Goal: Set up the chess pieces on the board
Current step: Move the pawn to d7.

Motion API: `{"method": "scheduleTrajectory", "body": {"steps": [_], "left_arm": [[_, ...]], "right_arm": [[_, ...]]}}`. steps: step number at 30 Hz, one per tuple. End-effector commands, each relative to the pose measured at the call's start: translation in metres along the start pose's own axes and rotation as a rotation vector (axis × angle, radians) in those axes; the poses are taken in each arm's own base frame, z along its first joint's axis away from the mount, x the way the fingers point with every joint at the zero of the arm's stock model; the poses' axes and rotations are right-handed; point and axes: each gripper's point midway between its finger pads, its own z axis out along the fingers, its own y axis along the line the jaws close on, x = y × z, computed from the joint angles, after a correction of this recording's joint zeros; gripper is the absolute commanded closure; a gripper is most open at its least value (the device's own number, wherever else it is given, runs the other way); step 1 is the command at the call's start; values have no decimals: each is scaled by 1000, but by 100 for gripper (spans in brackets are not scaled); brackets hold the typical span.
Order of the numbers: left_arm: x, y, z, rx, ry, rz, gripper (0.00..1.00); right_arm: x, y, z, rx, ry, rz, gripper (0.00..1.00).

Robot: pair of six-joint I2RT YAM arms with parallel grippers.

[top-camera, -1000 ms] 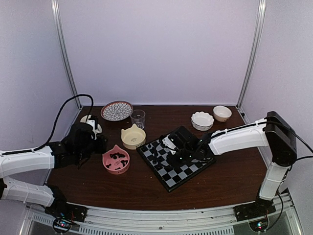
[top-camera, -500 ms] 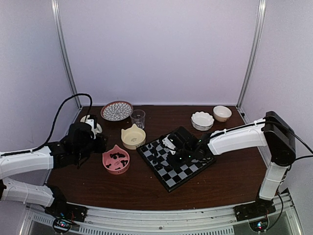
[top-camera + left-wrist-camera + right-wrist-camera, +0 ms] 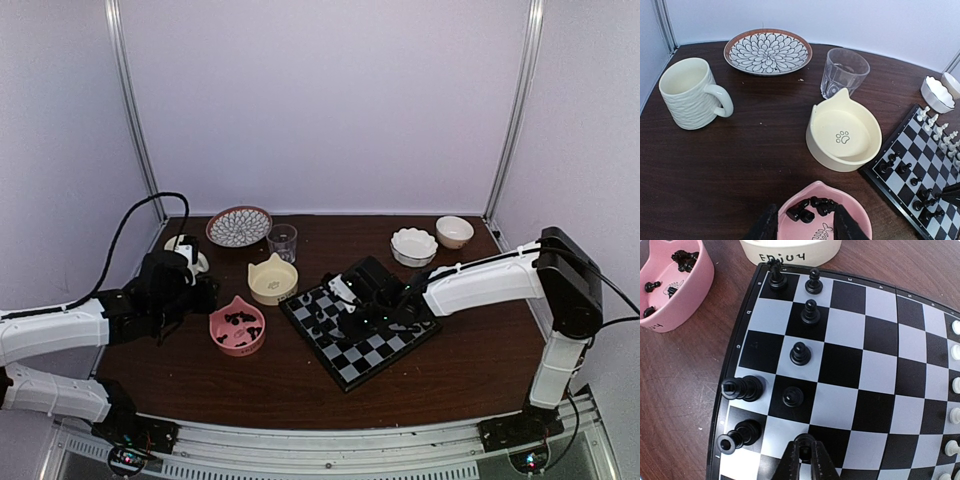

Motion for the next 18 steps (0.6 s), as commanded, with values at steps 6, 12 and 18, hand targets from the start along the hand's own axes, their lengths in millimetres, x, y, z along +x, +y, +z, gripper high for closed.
{"method": "scheduleTrajectory", "body": {"steps": [6,12,18], "left_arm": [[-11,-1,-3,-1,-39,-18,61],[-11,-1,-3,1,-38,-18,61],[-11,-1,-3,0,-36,-17,61]], "right_arm": [[-11,15,-7,-72,-48,-7,91],[-10,17,-5,-73,-39,-17,91],[-6,18,-2,-67,-22,-31,90]]}}
